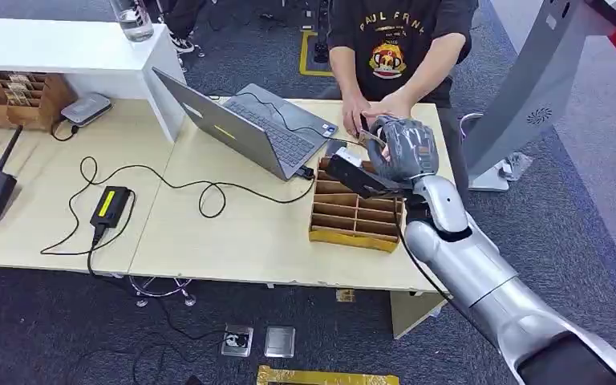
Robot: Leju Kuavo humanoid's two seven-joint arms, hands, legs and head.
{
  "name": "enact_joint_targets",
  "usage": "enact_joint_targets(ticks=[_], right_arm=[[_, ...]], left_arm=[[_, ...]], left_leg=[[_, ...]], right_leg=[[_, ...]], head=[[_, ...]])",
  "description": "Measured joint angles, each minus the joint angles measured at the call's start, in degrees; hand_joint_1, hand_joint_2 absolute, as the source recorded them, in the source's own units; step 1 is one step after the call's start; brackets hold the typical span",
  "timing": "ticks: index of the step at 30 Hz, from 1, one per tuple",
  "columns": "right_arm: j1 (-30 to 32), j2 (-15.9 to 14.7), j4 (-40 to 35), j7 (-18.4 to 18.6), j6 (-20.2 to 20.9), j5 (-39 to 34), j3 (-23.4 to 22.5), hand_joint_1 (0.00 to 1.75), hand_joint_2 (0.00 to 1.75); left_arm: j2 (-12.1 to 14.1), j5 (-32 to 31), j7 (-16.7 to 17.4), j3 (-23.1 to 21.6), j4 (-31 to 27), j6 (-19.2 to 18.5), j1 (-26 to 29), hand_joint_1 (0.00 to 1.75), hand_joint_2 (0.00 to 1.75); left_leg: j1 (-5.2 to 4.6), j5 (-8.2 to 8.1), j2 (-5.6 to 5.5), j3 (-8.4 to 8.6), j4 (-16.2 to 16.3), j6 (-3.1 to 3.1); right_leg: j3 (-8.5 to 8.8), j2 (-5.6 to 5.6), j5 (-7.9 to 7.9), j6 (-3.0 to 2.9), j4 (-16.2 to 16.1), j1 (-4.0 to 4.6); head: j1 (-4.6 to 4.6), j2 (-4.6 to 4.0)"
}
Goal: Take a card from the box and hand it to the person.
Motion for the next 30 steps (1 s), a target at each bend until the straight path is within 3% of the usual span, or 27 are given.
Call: enact_joint_targets(ticks=[30], right_arm=[[-0.7,1.5,5.2,-0.1,-0.1,0.0,0.2,1.75,1.75]], left_arm=[[0.0,0.0,0.0,-0.7,0.0,0.0,0.0,0.00,0.00]], left_leg=[[0.00,0.00,0.00,0.01,0.0,0.00]], right_leg=[[0.00,0.00,0.00,0.00,0.0,0.00]], head=[[-0.02,0.00]])
